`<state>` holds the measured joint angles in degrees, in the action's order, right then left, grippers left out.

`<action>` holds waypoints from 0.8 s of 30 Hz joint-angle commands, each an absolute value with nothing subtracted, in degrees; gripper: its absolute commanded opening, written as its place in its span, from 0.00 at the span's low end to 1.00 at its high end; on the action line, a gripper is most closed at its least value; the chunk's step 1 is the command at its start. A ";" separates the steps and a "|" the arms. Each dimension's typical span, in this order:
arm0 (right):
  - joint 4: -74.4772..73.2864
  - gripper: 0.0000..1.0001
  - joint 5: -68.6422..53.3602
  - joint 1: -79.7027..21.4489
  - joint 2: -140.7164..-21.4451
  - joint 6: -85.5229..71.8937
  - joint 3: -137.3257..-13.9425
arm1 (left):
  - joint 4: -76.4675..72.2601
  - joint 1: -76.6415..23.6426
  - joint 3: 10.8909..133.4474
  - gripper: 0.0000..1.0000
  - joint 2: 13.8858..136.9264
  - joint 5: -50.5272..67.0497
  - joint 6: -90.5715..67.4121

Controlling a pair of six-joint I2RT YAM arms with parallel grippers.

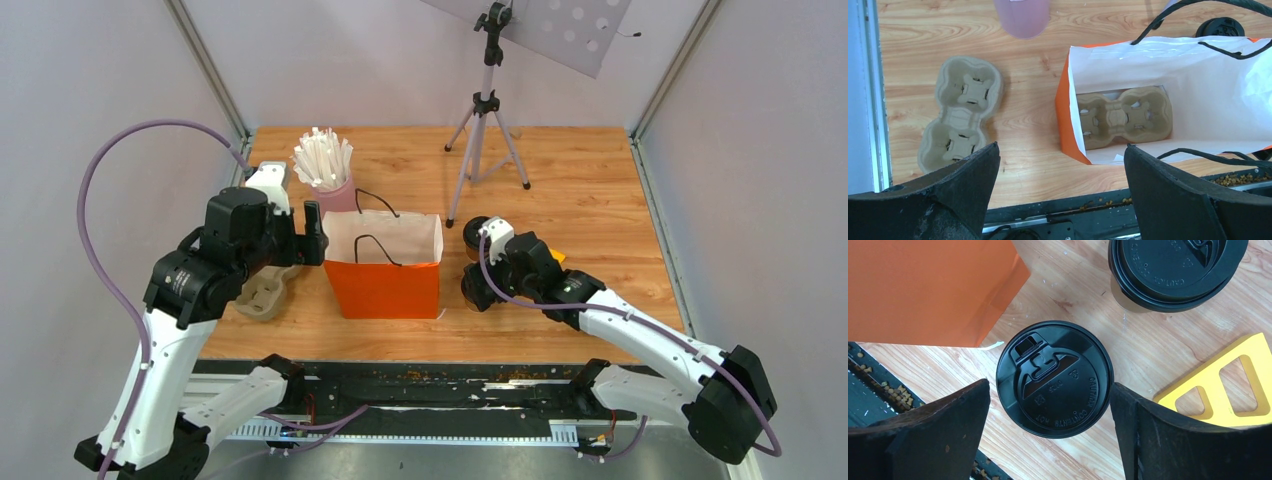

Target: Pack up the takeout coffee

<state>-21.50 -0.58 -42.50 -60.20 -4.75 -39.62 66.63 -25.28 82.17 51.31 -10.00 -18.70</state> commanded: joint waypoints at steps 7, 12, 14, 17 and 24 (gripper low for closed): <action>-19.51 0.88 -1.26 -42.84 -59.65 -0.77 -41.30 | 64.91 -25.49 82.80 1.00 51.31 -10.77 -16.60; -19.16 0.87 -0.08 -43.84 -61.38 -1.07 -41.29 | 64.86 -25.49 82.41 1.00 51.29 -10.46 -16.79; -19.49 0.85 0.92 -44.07 -62.35 -1.30 -41.60 | 65.01 -25.49 82.51 1.00 51.43 -10.45 -16.79; -19.51 0.82 2.51 -44.55 -63.06 -0.93 -41.75 | 65.18 -25.49 82.65 1.00 51.52 -10.59 -16.78; -20.70 0.67 3.50 -45.13 -63.33 -0.51 -42.45 | 65.56 -25.49 81.98 1.00 51.41 -11.15 -16.61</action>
